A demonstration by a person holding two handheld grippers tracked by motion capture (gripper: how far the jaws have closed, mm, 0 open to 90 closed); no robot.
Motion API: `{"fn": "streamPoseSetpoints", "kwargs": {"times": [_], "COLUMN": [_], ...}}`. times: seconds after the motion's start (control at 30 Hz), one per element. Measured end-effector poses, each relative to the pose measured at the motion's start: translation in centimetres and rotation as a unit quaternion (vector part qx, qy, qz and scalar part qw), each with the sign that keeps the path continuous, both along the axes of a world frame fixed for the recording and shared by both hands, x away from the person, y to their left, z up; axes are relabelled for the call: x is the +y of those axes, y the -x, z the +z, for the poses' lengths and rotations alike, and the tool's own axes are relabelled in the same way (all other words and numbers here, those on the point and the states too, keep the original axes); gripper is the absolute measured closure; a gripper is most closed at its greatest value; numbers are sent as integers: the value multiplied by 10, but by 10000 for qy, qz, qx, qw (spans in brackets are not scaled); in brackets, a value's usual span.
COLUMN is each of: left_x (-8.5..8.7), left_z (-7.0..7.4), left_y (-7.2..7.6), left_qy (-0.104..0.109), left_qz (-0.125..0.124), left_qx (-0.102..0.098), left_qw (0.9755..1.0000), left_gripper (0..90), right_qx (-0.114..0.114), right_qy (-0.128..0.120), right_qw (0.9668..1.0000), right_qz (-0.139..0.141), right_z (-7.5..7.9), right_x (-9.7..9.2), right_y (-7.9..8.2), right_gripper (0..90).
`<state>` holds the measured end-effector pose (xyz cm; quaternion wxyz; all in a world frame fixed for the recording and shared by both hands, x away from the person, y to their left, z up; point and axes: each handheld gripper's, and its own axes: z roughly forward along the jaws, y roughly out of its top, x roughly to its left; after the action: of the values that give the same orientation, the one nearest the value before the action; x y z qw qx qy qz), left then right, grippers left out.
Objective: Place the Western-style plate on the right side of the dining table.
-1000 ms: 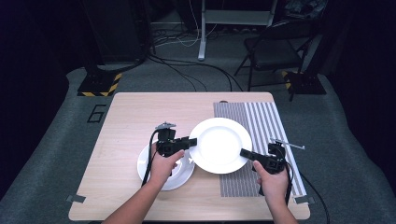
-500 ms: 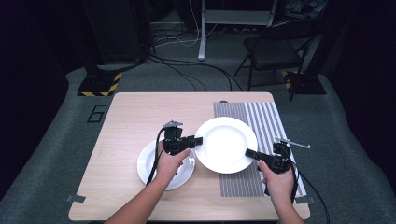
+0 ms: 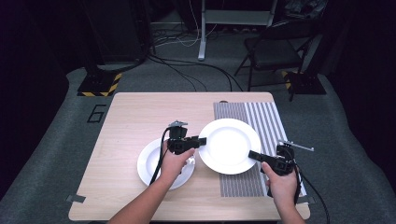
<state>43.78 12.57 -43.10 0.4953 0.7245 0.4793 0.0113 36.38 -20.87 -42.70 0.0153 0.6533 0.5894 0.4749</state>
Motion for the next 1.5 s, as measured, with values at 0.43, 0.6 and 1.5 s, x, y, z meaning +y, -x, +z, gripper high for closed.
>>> {"fn": "streamPoseSetpoints", "kwargs": {"times": [0.43, 0.6, 1.5], "left_x": [-12, -17, -46], "left_z": [-4, -9, -34], "left_y": [-2, -3, -19], "left_qy": [-46, -68, -68], "left_qz": [-68, -101, -189], "left_qx": [33, 87, 203], "left_qw": [10000, 9999, 9996], "left_gripper": [639, 638, 644], "right_qx": [25, 36, 112], "right_qy": [22, 60, 96], "right_qw": [10000, 9999, 9998], "right_qz": [-49, -84, -160], "right_z": [-4, -9, -33], "right_x": [-9, -13, -38], "right_y": [5, 6, 3], "right_gripper": [663, 663, 660]}}
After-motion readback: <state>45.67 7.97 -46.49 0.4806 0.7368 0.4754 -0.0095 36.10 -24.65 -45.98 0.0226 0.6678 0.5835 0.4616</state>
